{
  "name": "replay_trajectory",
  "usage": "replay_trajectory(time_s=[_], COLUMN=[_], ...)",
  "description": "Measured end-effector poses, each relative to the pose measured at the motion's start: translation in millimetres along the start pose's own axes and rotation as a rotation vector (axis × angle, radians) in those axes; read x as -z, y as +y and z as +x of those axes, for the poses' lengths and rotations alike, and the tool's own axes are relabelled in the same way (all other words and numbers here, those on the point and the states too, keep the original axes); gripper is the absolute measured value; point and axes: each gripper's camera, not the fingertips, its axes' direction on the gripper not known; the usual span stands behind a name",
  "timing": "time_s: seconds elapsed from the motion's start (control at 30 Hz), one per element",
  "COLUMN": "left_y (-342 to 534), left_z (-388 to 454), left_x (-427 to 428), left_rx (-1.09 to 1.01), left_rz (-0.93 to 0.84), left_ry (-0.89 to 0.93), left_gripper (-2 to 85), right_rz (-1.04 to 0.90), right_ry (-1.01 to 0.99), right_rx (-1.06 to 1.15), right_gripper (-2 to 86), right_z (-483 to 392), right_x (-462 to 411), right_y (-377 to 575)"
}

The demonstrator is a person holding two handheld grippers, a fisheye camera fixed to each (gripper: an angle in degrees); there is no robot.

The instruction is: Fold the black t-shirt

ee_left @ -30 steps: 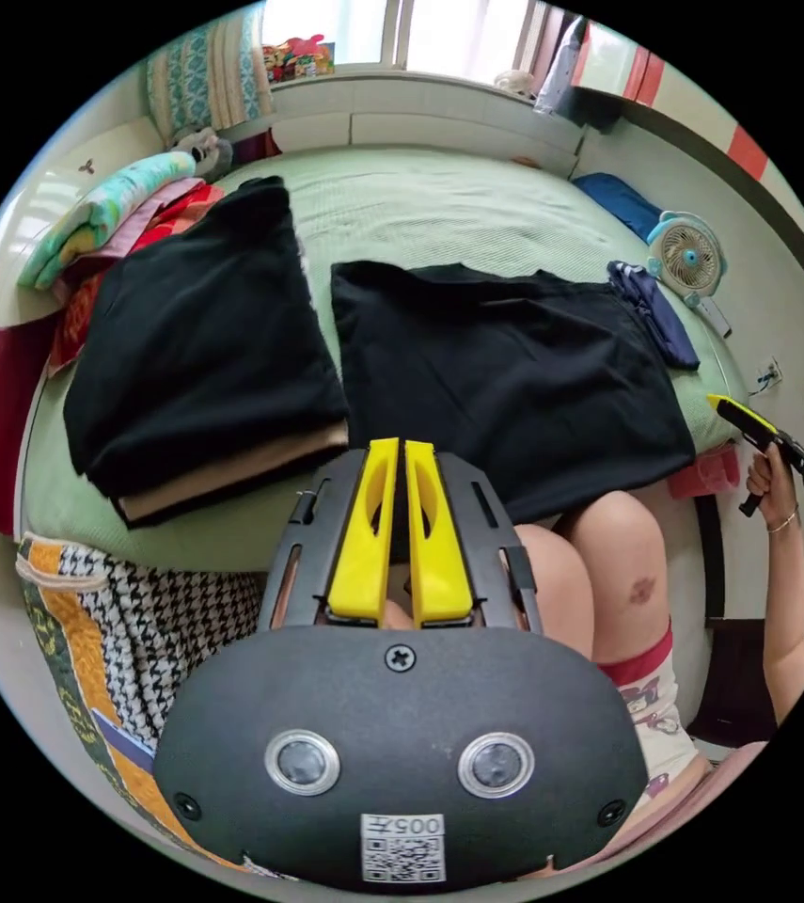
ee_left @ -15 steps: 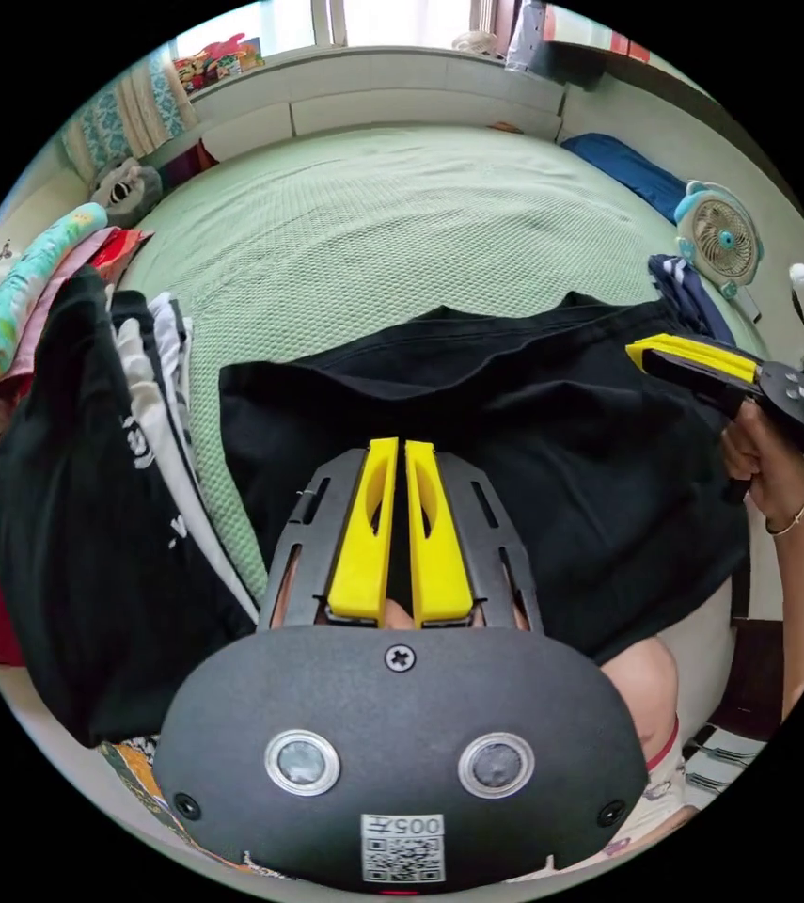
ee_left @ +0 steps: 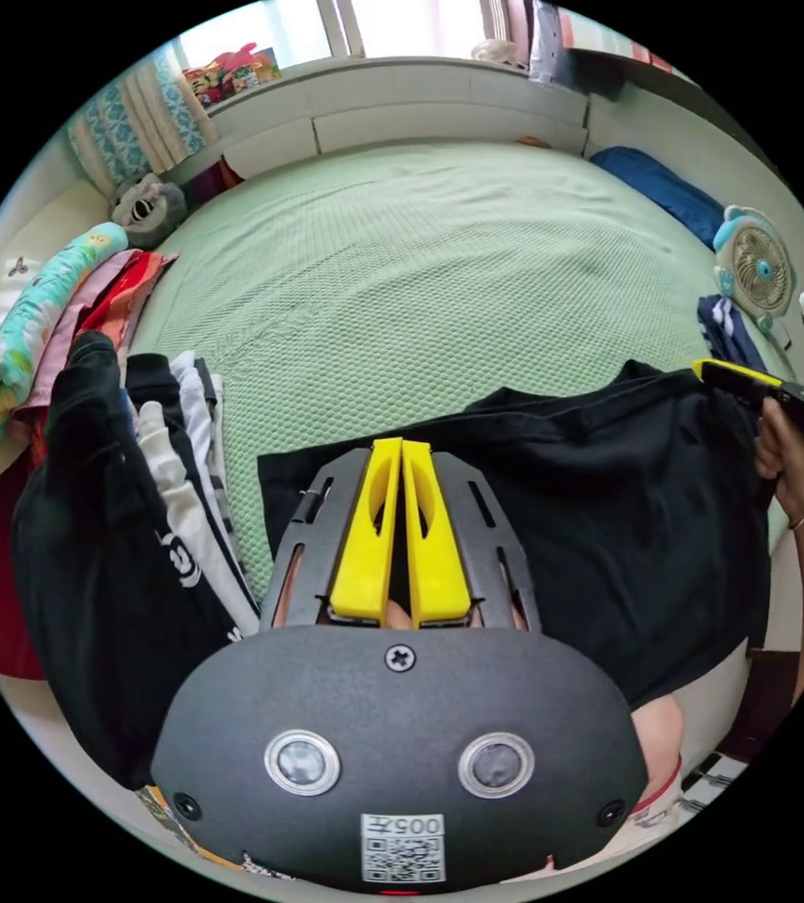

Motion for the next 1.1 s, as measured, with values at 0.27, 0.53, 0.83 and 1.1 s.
replay_trajectory(time_s=[0.27,0.53,0.83,1.1], left_y=[77.6,147.7,194.6,200.3], left_z=[94.9,250.6,425.3,505.2], left_x=[55.5,120.6,122.1,79.8], left_rx=[-0.190,-0.440,-0.484,-0.457], left_rz=[0.003,0.055,0.030,-0.060], left_ry=[0.059,0.239,0.371,0.233], left_gripper=[5.5,8.9,14.4,16.2], right_rz=[0.057,0.057,0.057,0.138], right_ry=[-0.082,-0.072,-0.053,-0.050], right_rx=[0.024,-0.055,-0.042,-0.008], right_gripper=[5.9,7.0,6.1,8.0], right_z=[69.6,167.5,228.7,264.3], right_x=[55.2,97.7,120.2,136.2], right_y=[82.2,170.7,252.4,286.3])
